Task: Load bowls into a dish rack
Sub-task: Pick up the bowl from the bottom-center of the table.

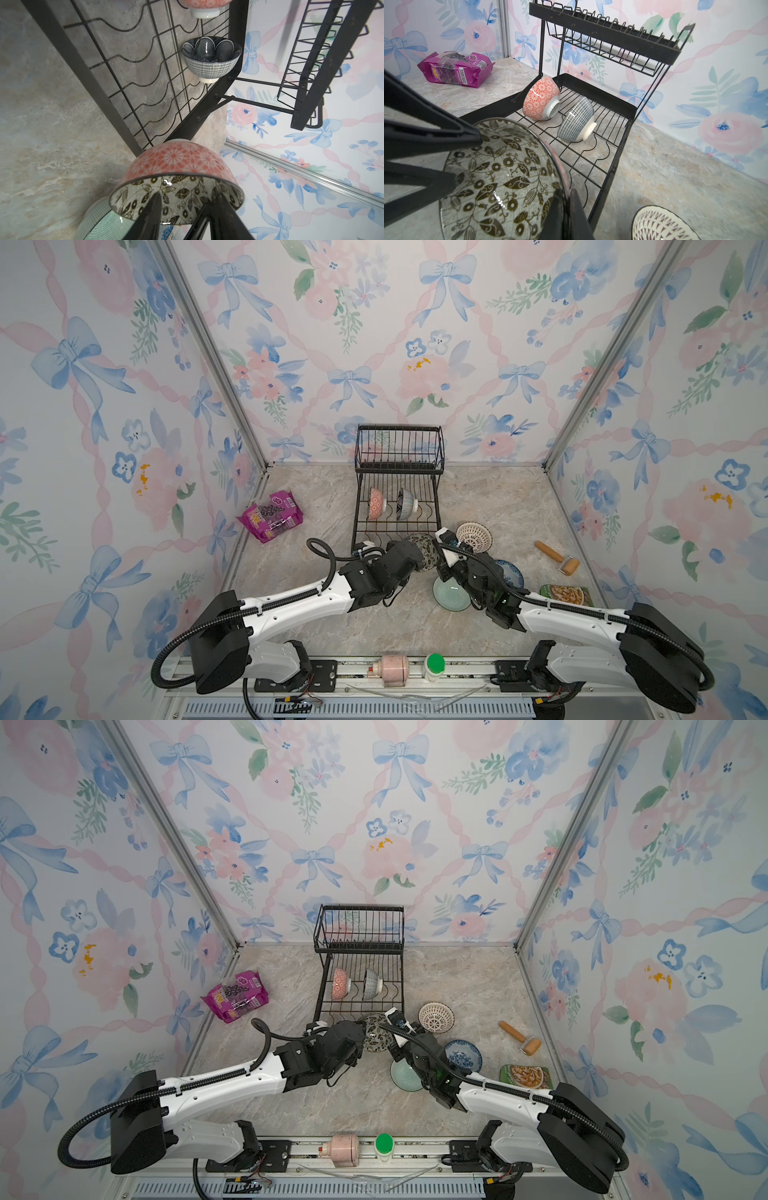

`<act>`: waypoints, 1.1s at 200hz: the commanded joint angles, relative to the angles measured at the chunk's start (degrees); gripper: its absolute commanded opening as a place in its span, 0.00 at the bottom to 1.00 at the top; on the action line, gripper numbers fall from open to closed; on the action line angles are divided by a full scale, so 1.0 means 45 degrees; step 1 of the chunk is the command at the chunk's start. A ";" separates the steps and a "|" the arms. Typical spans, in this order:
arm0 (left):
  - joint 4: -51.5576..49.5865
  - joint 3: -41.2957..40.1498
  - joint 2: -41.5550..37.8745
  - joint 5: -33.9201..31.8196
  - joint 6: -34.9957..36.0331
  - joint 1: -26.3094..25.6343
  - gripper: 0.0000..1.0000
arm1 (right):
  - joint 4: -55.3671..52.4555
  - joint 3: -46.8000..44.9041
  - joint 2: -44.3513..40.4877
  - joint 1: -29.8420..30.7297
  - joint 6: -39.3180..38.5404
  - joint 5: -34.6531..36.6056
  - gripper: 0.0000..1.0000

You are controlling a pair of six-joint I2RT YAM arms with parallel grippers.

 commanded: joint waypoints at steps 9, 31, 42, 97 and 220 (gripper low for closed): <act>0.0614 0.0484 0.0106 -0.0999 -0.2535 -0.0059 0.43 | 0.0999 0.0106 -0.0086 0.0208 -0.0110 0.0039 0.00; 0.1430 0.0525 0.0235 -0.1127 -0.2216 0.0054 0.42 | 0.0977 0.0131 -0.0080 0.0272 -0.0177 0.0080 0.00; 0.1389 0.0702 0.0348 -0.1198 -0.2184 0.0078 0.42 | 0.1041 0.0131 -0.0062 0.0325 -0.0260 0.0061 0.00; 0.1563 0.1081 0.1330 -0.0406 -0.2937 0.0452 0.31 | 0.1461 0.0053 0.0082 0.0894 -0.1020 0.0297 0.00; 0.1538 0.1350 0.2148 0.0035 -0.3271 0.0751 0.03 | 0.1787 -0.0050 0.0236 0.0990 -0.1358 0.0645 0.00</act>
